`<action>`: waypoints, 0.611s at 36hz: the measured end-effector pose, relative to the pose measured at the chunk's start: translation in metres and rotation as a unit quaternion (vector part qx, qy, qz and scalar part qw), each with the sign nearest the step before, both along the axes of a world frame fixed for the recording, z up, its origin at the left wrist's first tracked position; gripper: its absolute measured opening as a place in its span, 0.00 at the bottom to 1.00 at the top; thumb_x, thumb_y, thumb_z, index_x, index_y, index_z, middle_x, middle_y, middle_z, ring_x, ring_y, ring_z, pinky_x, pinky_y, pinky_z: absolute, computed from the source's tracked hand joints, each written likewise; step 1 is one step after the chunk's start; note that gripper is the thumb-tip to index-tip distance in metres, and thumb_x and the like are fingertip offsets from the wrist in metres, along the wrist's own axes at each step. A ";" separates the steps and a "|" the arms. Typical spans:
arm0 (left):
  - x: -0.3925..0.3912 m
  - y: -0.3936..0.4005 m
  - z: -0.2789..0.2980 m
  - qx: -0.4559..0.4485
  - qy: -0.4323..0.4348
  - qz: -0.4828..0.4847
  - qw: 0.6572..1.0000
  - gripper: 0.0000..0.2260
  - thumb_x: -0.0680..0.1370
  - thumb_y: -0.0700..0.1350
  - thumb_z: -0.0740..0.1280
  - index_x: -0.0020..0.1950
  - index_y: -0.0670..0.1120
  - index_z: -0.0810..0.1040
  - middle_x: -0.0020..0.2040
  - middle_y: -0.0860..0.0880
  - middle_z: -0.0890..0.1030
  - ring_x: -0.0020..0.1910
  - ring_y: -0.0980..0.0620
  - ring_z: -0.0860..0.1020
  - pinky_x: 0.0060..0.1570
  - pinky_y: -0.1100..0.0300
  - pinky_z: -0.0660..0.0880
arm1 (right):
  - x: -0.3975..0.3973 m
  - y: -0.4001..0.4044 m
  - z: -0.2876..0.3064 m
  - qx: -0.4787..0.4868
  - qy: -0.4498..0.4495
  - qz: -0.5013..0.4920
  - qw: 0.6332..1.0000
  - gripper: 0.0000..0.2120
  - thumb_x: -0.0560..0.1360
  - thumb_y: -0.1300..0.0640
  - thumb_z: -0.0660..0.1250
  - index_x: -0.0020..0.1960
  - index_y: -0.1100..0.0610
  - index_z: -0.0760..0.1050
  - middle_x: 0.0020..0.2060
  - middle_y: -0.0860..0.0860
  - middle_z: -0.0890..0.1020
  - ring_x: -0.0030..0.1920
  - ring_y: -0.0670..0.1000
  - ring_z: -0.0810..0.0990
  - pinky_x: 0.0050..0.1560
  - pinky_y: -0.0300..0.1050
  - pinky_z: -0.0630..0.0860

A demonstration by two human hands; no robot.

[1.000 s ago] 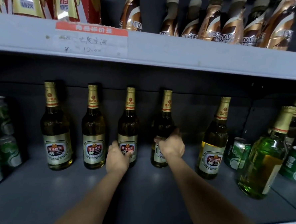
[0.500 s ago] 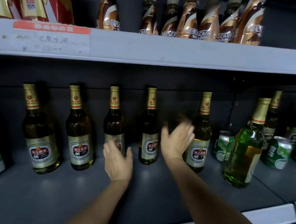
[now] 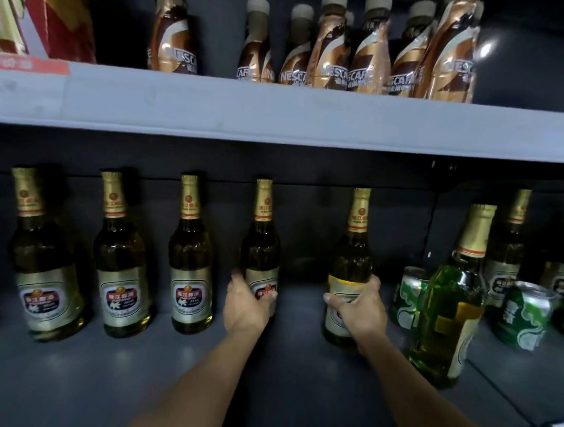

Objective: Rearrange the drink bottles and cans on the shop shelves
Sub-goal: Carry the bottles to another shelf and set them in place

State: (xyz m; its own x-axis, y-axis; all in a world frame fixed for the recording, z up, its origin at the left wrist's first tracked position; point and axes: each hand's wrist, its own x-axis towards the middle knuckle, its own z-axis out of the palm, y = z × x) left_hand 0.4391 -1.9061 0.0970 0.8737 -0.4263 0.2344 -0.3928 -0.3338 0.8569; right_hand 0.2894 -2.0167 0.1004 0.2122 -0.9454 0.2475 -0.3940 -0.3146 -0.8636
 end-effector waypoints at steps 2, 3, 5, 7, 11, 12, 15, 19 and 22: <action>0.001 0.000 0.000 -0.002 -0.003 0.012 1.000 0.30 0.69 0.46 0.76 0.66 0.43 0.66 0.61 0.42 0.75 0.61 0.40 0.75 0.57 0.49 0.71 | 0.007 0.001 0.003 -0.001 0.008 0.026 1.000 0.35 0.66 0.49 0.78 0.63 0.56 0.62 0.58 0.55 0.78 0.58 0.59 0.77 0.58 0.51 0.74; 0.001 0.000 -0.001 -0.002 -0.004 0.015 1.000 0.30 0.69 0.47 0.76 0.66 0.43 0.66 0.61 0.42 0.76 0.61 0.40 0.75 0.57 0.49 0.72 | 0.012 0.002 0.004 0.001 0.014 0.036 0.999 0.34 0.66 0.49 0.78 0.62 0.57 0.62 0.58 0.55 0.78 0.58 0.59 0.77 0.57 0.50 0.74; 0.004 0.000 -0.001 -0.002 -0.003 0.017 1.000 0.30 0.69 0.47 0.76 0.66 0.43 0.66 0.60 0.42 0.76 0.60 0.40 0.76 0.56 0.50 0.72 | 0.022 0.003 0.005 0.007 0.021 0.050 0.999 0.33 0.66 0.49 0.78 0.60 0.57 0.63 0.59 0.55 0.78 0.59 0.58 0.77 0.57 0.48 0.73; 0.005 -0.001 -0.001 -0.006 -0.003 0.019 1.000 0.30 0.69 0.47 0.76 0.65 0.44 0.66 0.60 0.42 0.77 0.59 0.41 0.76 0.56 0.50 0.73 | 0.032 0.002 0.005 0.012 0.018 0.056 0.998 0.32 0.66 0.49 0.78 0.60 0.57 0.63 0.59 0.54 0.78 0.60 0.59 0.77 0.57 0.48 0.72; 0.004 -0.002 -0.002 -0.019 0.005 0.010 1.000 0.29 0.69 0.46 0.77 0.65 0.45 0.66 0.59 0.43 0.77 0.59 0.42 0.76 0.57 0.49 0.74 | 0.042 -0.003 0.004 0.024 0.006 0.064 0.998 0.35 0.65 0.49 0.78 0.64 0.57 0.64 0.62 0.56 0.76 0.62 0.60 0.75 0.60 0.50 0.72; 0.003 -0.001 -0.002 -0.023 0.005 0.008 1.000 0.30 0.69 0.46 0.77 0.65 0.45 0.66 0.59 0.43 0.76 0.59 0.42 0.76 0.57 0.49 0.74 | 0.043 -0.005 0.004 0.025 0.005 0.067 0.997 0.36 0.65 0.50 0.78 0.65 0.58 0.63 0.62 0.56 0.76 0.62 0.60 0.75 0.60 0.50 0.72; 0.003 0.000 -0.002 -0.027 0.007 0.006 1.000 0.30 0.69 0.45 0.77 0.65 0.45 0.66 0.60 0.43 0.76 0.59 0.42 0.76 0.58 0.49 0.74 | 0.048 -0.012 0.002 0.025 -0.002 0.080 0.996 0.38 0.65 0.51 0.78 0.67 0.58 0.63 0.62 0.57 0.76 0.62 0.60 0.75 0.60 0.51 0.73; 0.005 -0.003 -0.008 -0.030 -0.001 0.002 1.000 0.31 0.69 0.45 0.76 0.67 0.44 0.66 0.60 0.44 0.75 0.59 0.42 0.75 0.58 0.47 0.73 | 0.056 -0.017 0.000 0.019 -0.012 0.090 0.996 0.45 0.64 0.52 0.79 0.72 0.62 0.60 0.65 0.59 0.72 0.64 0.60 0.73 0.62 0.53 0.72; 0.008 -0.005 -0.011 -0.039 0.002 0.001 0.999 0.32 0.69 0.45 0.76 0.68 0.44 0.65 0.59 0.43 0.75 0.59 0.42 0.75 0.58 0.46 0.73 | 0.060 -0.020 -0.002 0.009 -0.009 0.094 0.995 0.48 0.63 0.52 0.80 0.73 0.64 0.58 0.66 0.61 0.69 0.66 0.61 0.71 0.64 0.55 0.71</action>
